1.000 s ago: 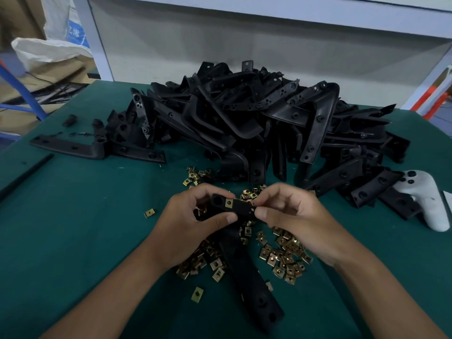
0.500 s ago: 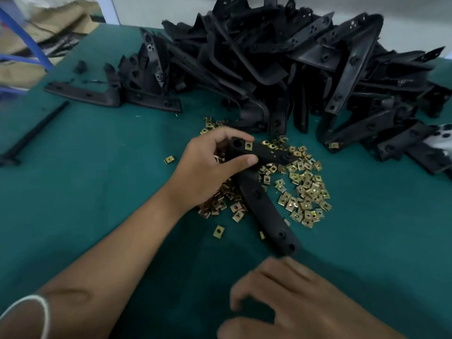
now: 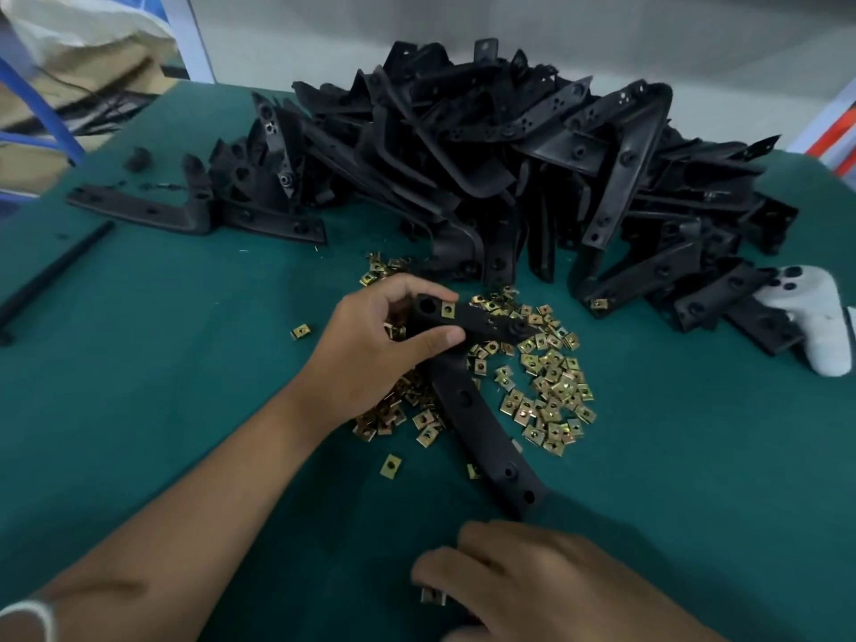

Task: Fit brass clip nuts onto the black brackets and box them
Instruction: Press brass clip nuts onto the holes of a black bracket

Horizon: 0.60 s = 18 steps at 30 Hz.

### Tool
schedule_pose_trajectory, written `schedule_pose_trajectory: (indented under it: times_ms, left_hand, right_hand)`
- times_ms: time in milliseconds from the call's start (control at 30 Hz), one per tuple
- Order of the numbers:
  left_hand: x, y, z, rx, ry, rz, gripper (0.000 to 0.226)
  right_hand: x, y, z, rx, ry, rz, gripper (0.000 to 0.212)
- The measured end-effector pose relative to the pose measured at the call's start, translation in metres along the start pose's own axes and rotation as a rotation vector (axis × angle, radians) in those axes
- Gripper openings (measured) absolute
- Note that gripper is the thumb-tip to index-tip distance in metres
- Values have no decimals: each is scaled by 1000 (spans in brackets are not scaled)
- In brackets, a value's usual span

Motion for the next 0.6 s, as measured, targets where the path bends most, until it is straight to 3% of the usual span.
schedule_pose_trajectory:
  times_ms: [33, 100, 167, 267, 400, 467, 600]
  left_hand:
    - [0, 0, 0, -2, 3, 4, 24]
    - [1, -1, 0, -2, 4, 11, 24]
    - [1, 0, 1, 3, 7, 8, 25]
    - [-1, 0, 0, 12, 25, 3, 25]
    - [0, 0, -1, 16, 19, -5, 26]
    - [0, 1, 0, 13, 19, 0, 25]
    - [1, 1, 1, -5, 11, 12, 29]
  right_hand:
    - [-5, 2, -3, 94, 70, 94, 77]
    - [-10, 3, -5, 163, 109, 139, 41]
    - [-16, 11, -8, 241, 183, 361, 9]
    - [-25, 39, -17, 341, 302, 473, 6]
    - [0, 111, -26, 589, 124, -108, 8]
    - [22, 138, -29, 708, 110, -259, 7]
    - [49, 144, -48, 719, 134, -490, 16]
Point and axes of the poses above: each hand's wrist, its own z-axis away from the middle knuckle, its own y-axis out of the back of the hand, x = y × z, the point moved 2 cm from there along -z, towards the middle knuckle, and after that the axes turned 2 degrees about -x, right-handed, at the moved point
